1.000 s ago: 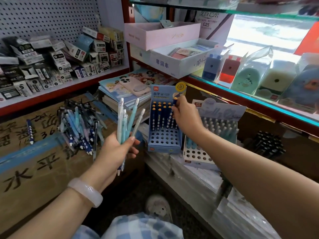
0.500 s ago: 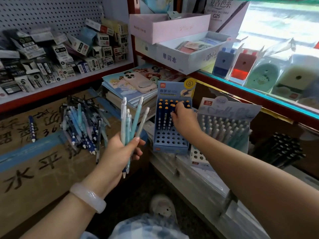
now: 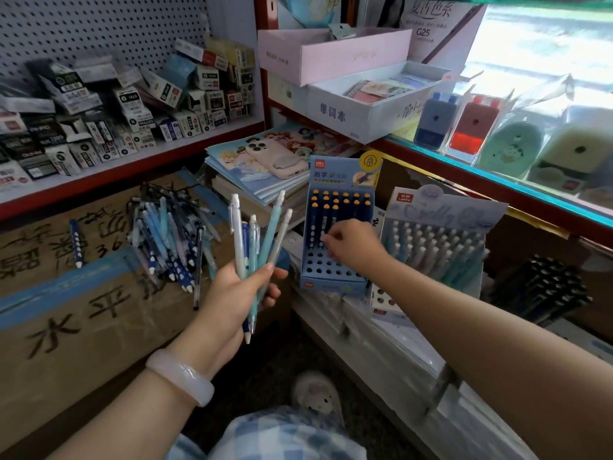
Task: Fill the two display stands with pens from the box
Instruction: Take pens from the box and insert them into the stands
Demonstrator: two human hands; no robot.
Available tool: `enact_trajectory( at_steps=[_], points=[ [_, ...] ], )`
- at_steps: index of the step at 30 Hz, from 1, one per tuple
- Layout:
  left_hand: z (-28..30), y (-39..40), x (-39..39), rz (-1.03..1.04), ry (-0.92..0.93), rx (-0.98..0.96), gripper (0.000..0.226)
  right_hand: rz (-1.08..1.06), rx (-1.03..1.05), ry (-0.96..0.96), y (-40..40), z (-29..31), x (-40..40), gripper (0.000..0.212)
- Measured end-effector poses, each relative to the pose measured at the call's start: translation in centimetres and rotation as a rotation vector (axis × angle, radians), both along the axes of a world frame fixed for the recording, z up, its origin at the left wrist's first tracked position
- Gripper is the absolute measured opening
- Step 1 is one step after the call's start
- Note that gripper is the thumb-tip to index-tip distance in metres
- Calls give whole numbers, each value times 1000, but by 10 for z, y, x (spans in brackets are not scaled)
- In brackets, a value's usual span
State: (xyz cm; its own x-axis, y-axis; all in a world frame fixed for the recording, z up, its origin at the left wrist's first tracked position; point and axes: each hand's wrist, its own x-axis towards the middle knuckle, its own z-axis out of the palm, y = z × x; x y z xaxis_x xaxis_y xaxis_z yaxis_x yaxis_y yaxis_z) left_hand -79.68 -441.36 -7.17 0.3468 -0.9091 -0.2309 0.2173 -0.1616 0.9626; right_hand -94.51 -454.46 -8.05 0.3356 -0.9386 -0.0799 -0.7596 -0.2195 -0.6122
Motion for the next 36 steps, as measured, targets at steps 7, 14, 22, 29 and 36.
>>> enact_trajectory(
  at_steps=[7, 14, 22, 29, 36],
  points=[
    [9, 12, -14, -80, -47, -6, 12, 105, 526, -692, 41, 26, 6, 21],
    [18, 14, -30, -30, 9, 12, 13, -29, 363, -787, 56, 43, -22, 14],
    [26, 10, -54, 2, -261, -39, 4, -280, -4, -546, 45, 69, -116, 7],
    [26, 5, -80, -92, -218, -44, 9, -295, -281, -55, 47, 46, -165, 4],
    [26, 6, -85, -146, -248, -60, 7, -362, -249, -94, 44, 22, -166, 10]
  ],
)
